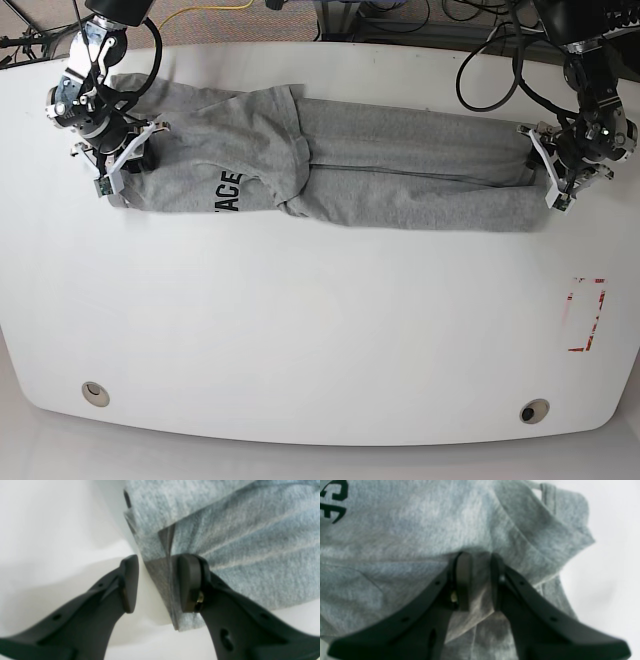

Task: Fold the T-shirt properly
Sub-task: 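Release the shirt end with the left gripper and move it along the strip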

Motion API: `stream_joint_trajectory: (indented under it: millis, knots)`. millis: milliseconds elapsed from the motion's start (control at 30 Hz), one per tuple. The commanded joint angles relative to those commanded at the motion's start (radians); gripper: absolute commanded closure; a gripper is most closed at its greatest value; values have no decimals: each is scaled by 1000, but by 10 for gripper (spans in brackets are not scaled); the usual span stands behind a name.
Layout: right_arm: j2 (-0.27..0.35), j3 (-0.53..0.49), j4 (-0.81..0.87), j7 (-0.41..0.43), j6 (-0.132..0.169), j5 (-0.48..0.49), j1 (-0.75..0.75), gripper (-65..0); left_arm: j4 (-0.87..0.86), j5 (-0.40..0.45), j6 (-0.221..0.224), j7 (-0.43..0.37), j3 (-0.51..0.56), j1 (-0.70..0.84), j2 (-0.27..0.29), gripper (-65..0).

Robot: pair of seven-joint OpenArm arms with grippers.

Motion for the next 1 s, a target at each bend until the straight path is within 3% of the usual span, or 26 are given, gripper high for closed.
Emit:
stream_joint_trajectory:
  millis: [167, 367, 500, 700, 1000]
  knots:
    - [-15, 0, 2, 0, 0, 0, 0, -122, 114, -2, 0, 17, -34, -6, 6, -253]
    - [-23, 0, 5, 0, 0, 0, -2, -122, 227, -38, 0, 112, -48, -78, 20, -253]
    - [-28, 0, 5, 0, 0, 0, -2, -122, 247, -72, 0, 152, -110, -123, 31, -254]
    - [-46, 0, 5, 0, 0, 0, -2, -122, 183, -71, 0, 157, -172, -233, 81, -254]
    - [-51, 0, 5, 0, 0, 0, -2, -122, -37, -72, 0, 155, -173, -364, 92, -254]
